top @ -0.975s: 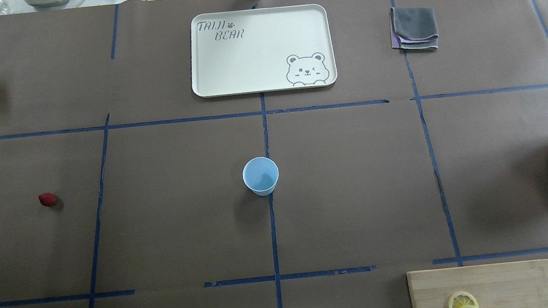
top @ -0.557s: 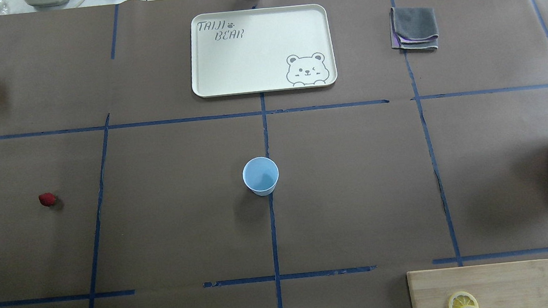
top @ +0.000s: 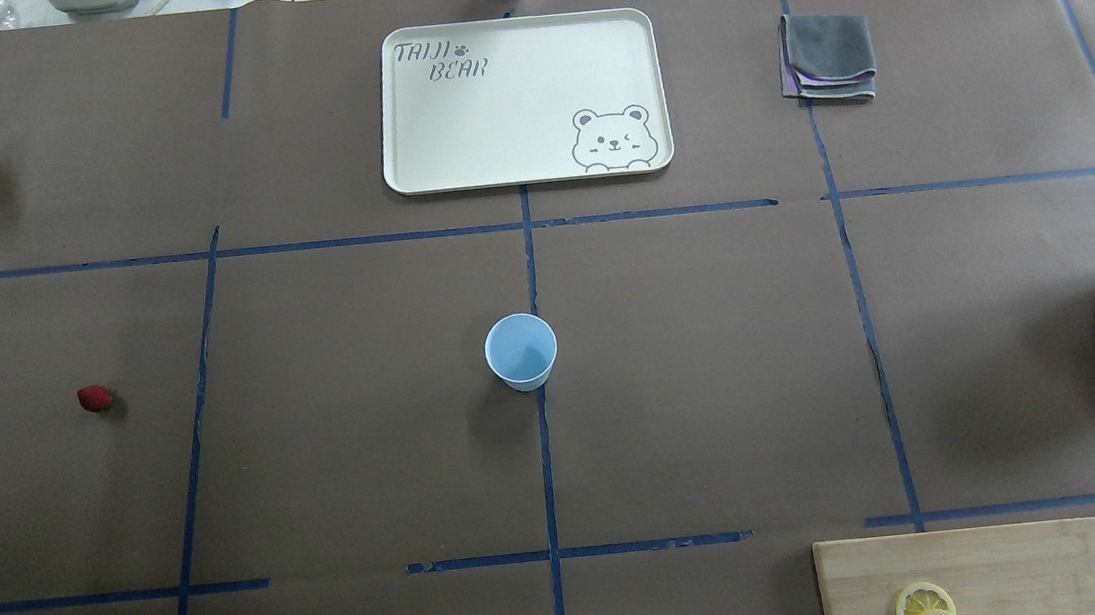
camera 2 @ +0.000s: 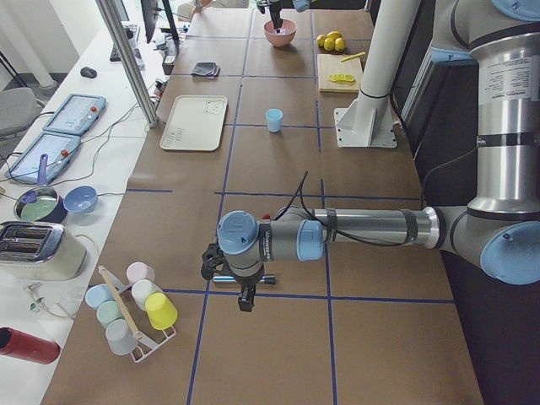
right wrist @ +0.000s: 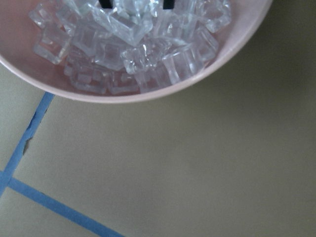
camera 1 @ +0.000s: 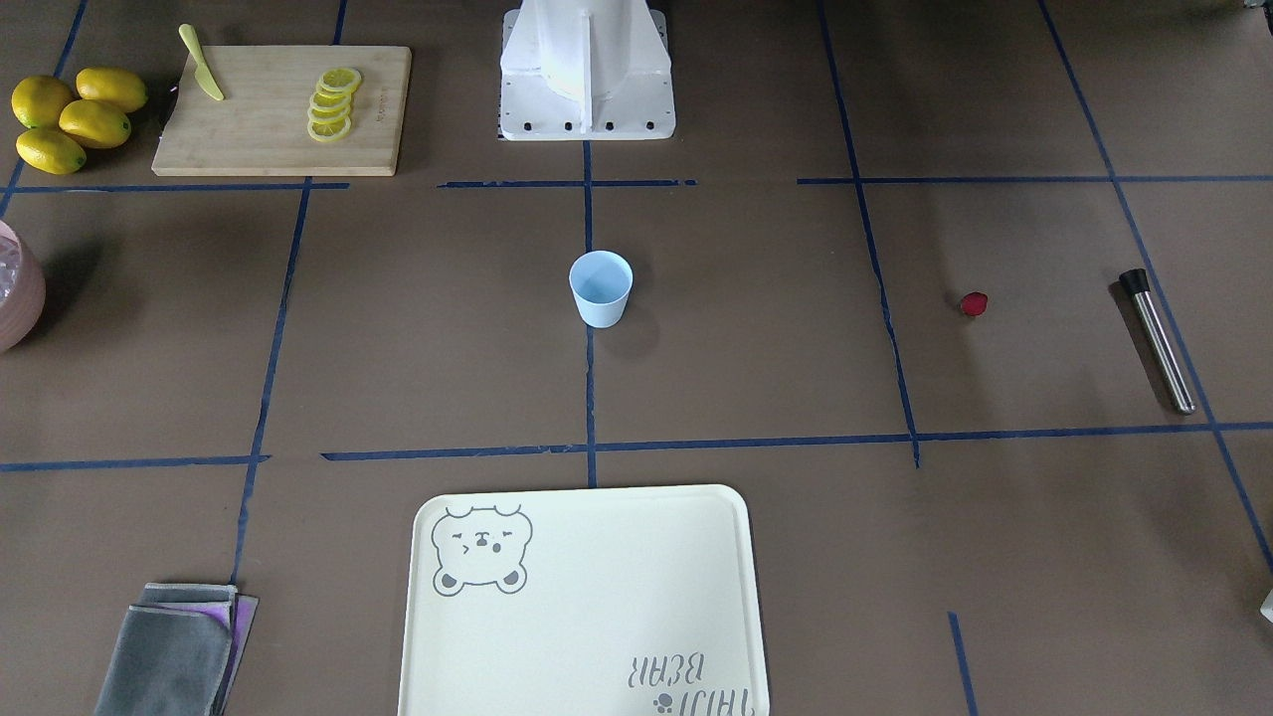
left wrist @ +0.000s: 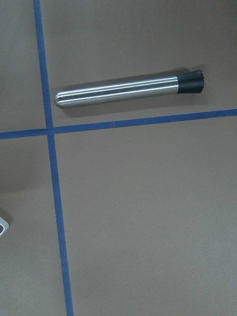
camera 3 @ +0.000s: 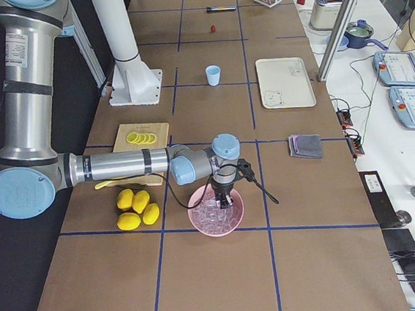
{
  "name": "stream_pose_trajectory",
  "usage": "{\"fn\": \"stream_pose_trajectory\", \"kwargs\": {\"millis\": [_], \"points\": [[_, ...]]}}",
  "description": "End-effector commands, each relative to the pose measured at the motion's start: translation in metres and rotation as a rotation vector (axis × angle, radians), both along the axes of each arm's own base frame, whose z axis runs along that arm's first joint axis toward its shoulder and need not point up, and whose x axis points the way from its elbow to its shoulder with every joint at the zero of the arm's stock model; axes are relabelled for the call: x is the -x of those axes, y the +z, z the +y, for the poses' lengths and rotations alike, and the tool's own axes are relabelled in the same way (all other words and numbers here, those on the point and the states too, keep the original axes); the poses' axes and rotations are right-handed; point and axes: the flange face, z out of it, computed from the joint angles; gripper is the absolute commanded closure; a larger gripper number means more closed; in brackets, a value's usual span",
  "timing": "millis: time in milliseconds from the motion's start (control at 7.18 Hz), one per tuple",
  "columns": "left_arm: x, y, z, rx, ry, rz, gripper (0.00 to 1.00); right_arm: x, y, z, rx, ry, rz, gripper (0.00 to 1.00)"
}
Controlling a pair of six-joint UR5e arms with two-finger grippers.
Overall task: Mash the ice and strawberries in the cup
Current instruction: 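Lower the right gripper into the pink bowl and grasp an ice cube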
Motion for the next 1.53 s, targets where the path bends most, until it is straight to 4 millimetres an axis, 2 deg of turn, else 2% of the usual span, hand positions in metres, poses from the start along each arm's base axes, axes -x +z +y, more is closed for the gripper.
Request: {"fn": "stream_pose_trajectory", "kwargs": {"millis": [0,139,279,418,557,697,836,975,1115,1254,1393], "points": [[0.0,0.0,0.0,0.0,0.0,-0.001,0.0,0.0,-0.004,-0.001,-0.009,-0.002,-0.003,0.93],[0.0,-0.001,0.0,-0.002,0.0,0.001,0.0,-0.001,-0.007,-0.002,-0.017,-0.003,-0.005,0.96],[0.0,-0.001,0.0,-0.002,0.0,0.001,0.0,-0.013,-0.009,-0.005,-0.023,0.023,-0.008,0.96],[0.0,-0.002,0.0,-0.003,0.0,0.001,0.0,-0.038,-0.022,-0.01,-0.052,0.072,-0.015,0.96],[0.0,-0.002,0.0,-0.004,-0.001,0.001,0.0,-0.042,-0.045,-0.018,-0.092,0.084,-0.03,0.96],[0.0,-0.004,-0.001,-0.008,0.0,0.001,0.0,-0.034,-0.075,-0.045,-0.116,0.095,-0.047,0.97],[0.0,-0.005,-0.001,-0.009,0.0,0.001,0.0,-0.026,-0.119,-0.076,-0.126,0.106,-0.055,0.99],[0.0,-0.005,-0.001,-0.011,0.0,0.001,0.0,-0.017,-0.161,-0.094,-0.121,0.162,-0.078,1.0],[0.0,-0.006,-0.001,-0.013,0.0,0.001,0.0,0.016,-0.196,-0.088,-0.101,0.19,-0.108,1.0],[0.0,-0.008,-0.002,-0.016,0.0,0.001,0.0,0.061,-0.239,-0.091,-0.043,0.251,-0.151,1.0],[0.0,-0.006,-0.002,-0.015,0.002,0.001,0.0,0.119,-0.275,-0.089,-0.025,0.205,-0.178,1.0]]}}
